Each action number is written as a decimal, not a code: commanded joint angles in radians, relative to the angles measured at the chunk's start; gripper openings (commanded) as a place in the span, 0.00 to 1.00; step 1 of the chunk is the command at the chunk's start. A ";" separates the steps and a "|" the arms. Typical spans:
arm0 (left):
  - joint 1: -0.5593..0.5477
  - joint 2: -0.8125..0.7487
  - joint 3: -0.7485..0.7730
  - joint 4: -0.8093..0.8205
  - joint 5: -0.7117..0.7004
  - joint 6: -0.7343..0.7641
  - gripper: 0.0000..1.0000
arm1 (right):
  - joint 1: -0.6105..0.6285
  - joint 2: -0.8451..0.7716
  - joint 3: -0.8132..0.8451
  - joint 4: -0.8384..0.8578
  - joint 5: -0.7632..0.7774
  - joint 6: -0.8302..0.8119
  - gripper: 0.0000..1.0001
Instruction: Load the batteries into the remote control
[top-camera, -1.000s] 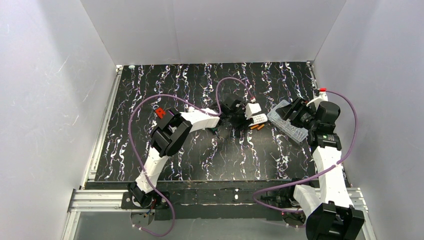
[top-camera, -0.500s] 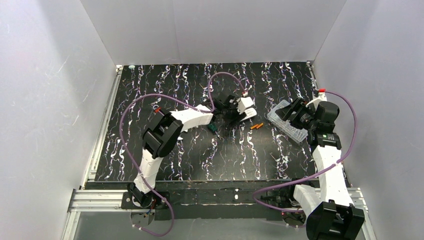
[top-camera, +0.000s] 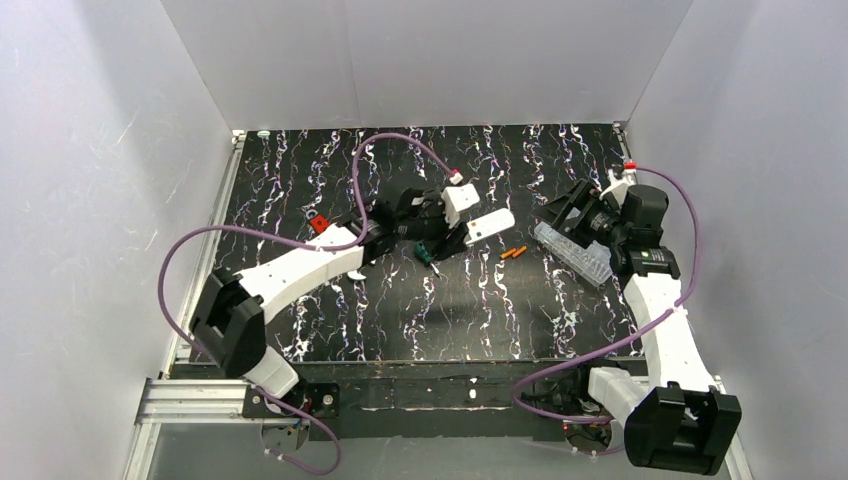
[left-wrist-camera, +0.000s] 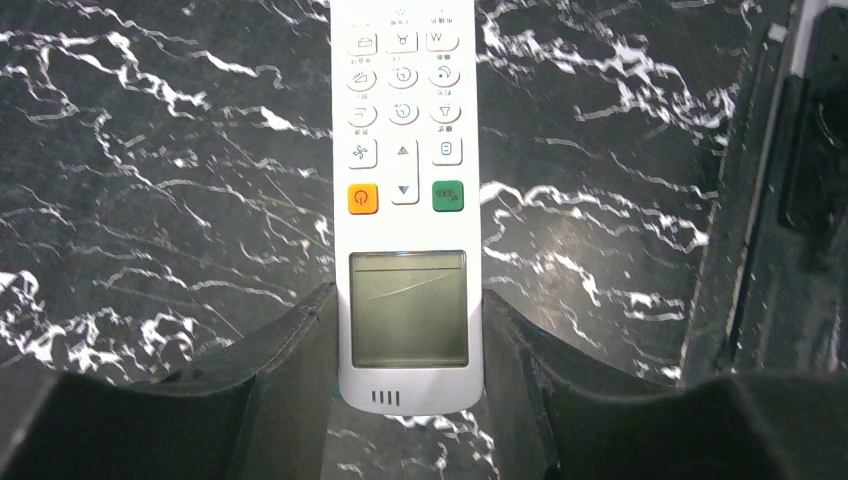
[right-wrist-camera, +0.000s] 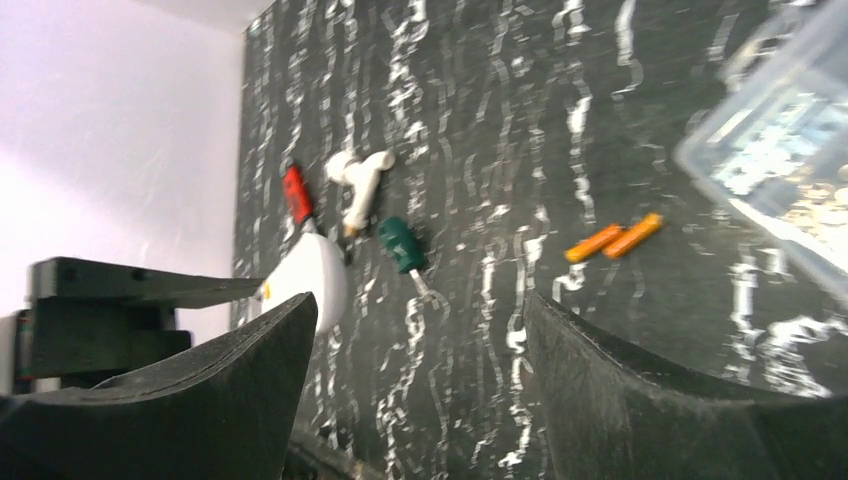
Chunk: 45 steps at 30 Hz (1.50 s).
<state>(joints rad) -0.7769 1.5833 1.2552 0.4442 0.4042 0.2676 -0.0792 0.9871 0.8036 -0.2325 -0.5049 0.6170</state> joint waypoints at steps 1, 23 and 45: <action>-0.028 -0.087 -0.114 -0.006 0.004 0.012 0.00 | 0.042 0.024 0.062 0.094 -0.143 0.110 0.84; -0.063 -0.128 -0.144 0.021 -0.056 0.069 0.00 | 0.171 0.154 0.058 0.037 -0.173 0.137 0.83; -0.064 -0.150 -0.141 0.043 -0.105 0.056 0.00 | 0.248 0.282 0.020 0.299 -0.359 0.182 0.61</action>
<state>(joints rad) -0.8352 1.4902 1.1011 0.4847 0.3084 0.3214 0.1596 1.2846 0.8429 -0.0765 -0.7929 0.7837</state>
